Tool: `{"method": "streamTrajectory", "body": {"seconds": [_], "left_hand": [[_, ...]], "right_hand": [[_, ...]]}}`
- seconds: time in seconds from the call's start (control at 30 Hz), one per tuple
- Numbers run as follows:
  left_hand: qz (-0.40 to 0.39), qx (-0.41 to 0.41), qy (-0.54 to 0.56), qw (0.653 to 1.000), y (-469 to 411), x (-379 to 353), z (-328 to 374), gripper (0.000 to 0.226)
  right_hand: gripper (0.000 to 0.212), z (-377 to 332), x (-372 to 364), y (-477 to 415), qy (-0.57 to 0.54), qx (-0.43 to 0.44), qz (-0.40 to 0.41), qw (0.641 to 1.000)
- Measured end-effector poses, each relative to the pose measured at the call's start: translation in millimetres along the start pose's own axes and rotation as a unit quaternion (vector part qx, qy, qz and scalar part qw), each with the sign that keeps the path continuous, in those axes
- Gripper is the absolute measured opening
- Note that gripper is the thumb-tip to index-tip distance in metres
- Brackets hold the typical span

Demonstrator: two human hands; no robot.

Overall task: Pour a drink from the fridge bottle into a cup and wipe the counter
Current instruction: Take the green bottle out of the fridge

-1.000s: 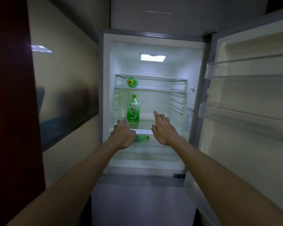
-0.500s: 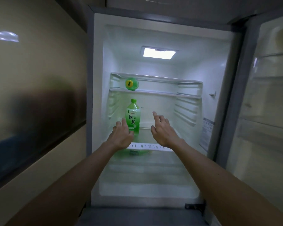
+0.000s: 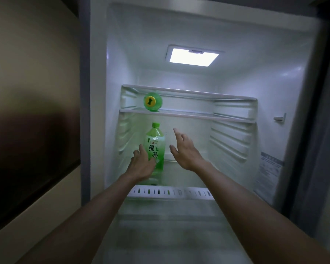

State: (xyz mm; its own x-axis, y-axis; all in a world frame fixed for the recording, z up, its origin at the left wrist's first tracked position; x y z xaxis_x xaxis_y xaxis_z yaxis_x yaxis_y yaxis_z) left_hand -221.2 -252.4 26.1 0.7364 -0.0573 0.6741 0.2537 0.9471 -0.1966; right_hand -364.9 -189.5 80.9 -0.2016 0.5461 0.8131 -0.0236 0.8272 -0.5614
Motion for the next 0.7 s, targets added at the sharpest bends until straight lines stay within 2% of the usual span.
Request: {"method": "streamTrajectory", "body": {"seconds": [0.13, 0.27, 0.37, 0.4, 0.47, 0.53, 0.6, 0.7], "left_hand": [[0.014, 0.047, 0.071, 0.996, -23, -7, -6, 0.048], [0.003, 0.101, 0.147, 0.984, -47, -21, -15, 0.045], [0.001, 0.140, 0.202, 0.969, -51, -28, -17, 0.025], [0.001, 0.151, 0.227, 0.962, -56, -33, -20, 0.025], [-0.007, 0.170, 0.279, 0.945, -73, -45, -30, 0.041], [-0.006, 0.176, 0.314, 0.933, -129, -77, -67, 0.062], [-0.010, 0.184, 0.327, 0.927, -185, -111, -107, 0.071], [-0.032, 0.192, 0.361, 0.912, -182, -111, -101, 0.078]], "right_hand": [[0.065, 10, -15, -24, -0.034, 0.012, 0.021, 0.999], [0.070, 21, -33, -50, -0.103, 0.009, 0.025, 0.994], [0.075, 30, -49, -66, -0.162, -0.005, 0.022, 0.987], [0.076, 33, -54, -70, -0.180, -0.008, 0.020, 0.983], [0.079, 39, -65, -77, -0.214, -0.014, 0.015, 0.977], [0.082, 45, -75, -82, -0.247, -0.018, 0.013, 0.969], [0.085, 50, -84, -85, -0.285, -0.023, 0.011, 0.958], [0.090, 52, -95, -89, -0.321, -0.025, 0.008, 0.947]]}}
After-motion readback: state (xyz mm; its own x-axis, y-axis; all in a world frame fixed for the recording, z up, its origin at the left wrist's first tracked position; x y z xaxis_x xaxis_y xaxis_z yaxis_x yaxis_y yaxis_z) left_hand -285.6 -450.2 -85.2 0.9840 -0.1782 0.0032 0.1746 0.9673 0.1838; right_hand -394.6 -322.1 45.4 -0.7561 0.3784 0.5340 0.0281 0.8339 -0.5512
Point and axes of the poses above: each hand's wrist, its own y-axis away from the middle knuckle, its own x-axis out of the back of the hand, z = x × y, the point moved 7 cm from there along -y, towards the middle knuckle, and after that the axes turned 10 degrees about x, right-handed, at the moved point
